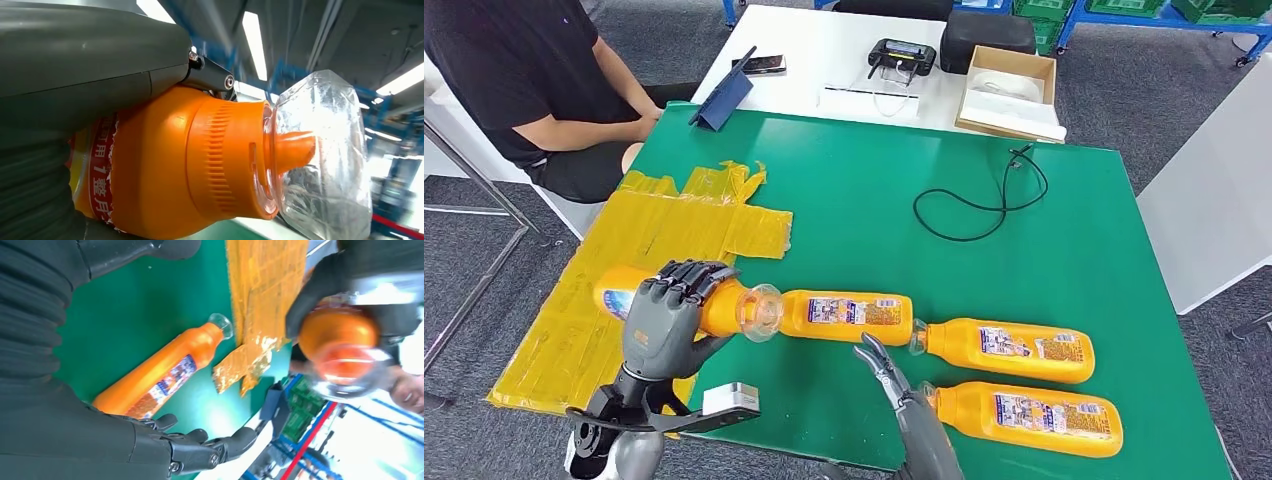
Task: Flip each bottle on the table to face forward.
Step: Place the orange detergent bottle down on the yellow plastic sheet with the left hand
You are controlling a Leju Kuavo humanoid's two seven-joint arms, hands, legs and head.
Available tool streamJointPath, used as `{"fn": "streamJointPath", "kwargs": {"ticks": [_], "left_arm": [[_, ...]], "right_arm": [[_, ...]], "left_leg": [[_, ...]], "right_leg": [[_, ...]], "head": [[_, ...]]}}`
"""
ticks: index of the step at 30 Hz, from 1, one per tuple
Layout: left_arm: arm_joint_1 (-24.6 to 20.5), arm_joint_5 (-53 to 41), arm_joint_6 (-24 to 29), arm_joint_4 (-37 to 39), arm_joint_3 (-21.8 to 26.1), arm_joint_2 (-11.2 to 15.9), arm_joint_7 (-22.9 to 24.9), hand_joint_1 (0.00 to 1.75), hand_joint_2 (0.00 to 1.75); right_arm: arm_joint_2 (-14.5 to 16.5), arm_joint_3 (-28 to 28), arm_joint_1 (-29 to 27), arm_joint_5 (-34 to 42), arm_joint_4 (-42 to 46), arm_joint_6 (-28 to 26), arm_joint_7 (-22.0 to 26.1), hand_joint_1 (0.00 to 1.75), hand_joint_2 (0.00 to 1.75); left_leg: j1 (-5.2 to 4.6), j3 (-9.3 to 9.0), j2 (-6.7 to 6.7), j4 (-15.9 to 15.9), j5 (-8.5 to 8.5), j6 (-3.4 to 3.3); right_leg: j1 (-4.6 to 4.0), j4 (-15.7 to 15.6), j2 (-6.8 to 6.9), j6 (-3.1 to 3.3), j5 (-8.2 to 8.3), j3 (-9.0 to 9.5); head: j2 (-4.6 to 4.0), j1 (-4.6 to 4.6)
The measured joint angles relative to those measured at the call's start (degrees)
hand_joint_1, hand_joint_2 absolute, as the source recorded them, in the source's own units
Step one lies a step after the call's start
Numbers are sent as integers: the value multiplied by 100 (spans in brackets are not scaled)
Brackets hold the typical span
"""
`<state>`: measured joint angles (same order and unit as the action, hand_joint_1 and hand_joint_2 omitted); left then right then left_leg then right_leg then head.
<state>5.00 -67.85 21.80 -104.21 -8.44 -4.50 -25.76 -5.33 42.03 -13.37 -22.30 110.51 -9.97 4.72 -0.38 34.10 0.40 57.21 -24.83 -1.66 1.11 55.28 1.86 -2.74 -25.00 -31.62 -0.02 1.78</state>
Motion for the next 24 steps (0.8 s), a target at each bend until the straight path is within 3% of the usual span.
{"fn": "streamJointPath", "kwargs": {"ticks": [3, 7, 24], "left_arm": [[-177, -984, 412, 277, -173, 92, 502, 175, 175], [-501, -1099, 506, 742, -362, 175, 860, 175, 175], [-1230, -782, 226, 1564, -552, 72, 1099, 175, 175]], "right_arm": [[-7, 3, 70, 75, -1, 155, 50, 0, 175], [-7, 48, 158, 58, -3, 276, 70, 0, 175], [-81, 255, 220, -549, 143, 141, 9, 0, 175]], "left_leg": [[-1, 2, -5, 0, 2, -2], [-4, 3, -5, 1, 3, -5], [-3, 11, -3, 2, 4, -6]], "right_leg": [[1, 0, 7, 0, 0, 1], [3, 0, 7, -1, 1, 1], [2, 0, 7, -2, 2, -5]], "head": [[0, -2], [0, -2], [0, -1]]}}
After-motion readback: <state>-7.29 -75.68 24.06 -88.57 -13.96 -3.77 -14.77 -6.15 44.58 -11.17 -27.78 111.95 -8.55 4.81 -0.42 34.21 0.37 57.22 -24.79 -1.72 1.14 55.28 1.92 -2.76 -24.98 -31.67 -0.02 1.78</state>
